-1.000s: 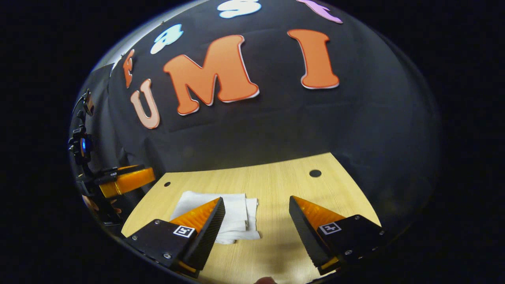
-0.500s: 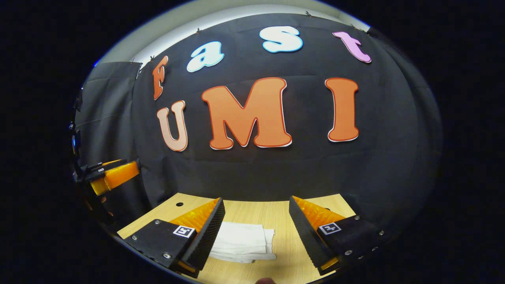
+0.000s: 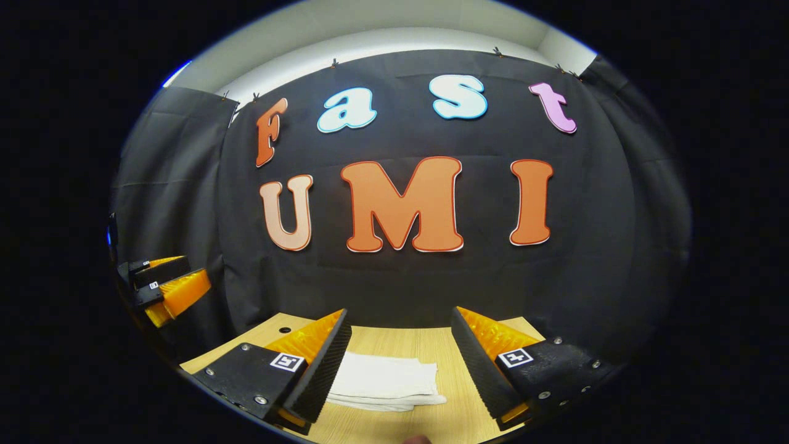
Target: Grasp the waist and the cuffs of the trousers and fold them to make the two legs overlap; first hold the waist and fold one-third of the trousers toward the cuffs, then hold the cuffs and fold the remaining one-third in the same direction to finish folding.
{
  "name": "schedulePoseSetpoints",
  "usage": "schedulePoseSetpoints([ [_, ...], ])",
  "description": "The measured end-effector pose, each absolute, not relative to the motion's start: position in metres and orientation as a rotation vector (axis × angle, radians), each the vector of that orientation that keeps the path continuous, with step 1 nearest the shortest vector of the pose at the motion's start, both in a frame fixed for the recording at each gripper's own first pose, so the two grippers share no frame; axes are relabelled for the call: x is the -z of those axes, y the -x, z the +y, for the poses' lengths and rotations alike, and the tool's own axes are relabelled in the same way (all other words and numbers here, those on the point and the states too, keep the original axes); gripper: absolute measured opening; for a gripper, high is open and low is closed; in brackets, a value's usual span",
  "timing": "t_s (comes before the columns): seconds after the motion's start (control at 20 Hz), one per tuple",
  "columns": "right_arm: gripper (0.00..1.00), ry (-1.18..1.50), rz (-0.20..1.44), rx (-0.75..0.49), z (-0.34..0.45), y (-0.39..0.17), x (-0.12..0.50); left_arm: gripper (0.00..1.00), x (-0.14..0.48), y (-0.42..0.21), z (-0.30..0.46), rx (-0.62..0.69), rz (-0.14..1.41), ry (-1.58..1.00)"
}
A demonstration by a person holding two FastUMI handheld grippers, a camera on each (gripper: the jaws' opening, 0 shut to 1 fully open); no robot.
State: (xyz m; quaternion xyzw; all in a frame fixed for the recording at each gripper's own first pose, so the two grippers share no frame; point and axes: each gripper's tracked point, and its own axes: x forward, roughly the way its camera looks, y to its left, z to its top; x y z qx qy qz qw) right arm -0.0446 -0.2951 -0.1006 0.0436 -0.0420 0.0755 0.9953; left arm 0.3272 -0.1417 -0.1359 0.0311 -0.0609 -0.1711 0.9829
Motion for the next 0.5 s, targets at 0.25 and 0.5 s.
schedulePoseSetpoints([
  [0.25,0.98,-0.063,-0.077,-0.114,-0.294,0.080,0.109,0.99,0.147,-0.297,-0.126,0.352,-0.111,-0.017],
  [0.5,0.98,-0.074,-0.089,-0.119,-0.302,0.100,0.109,0.99,0.148,-0.274,-0.125,0.344,-0.104,-0.021],
])
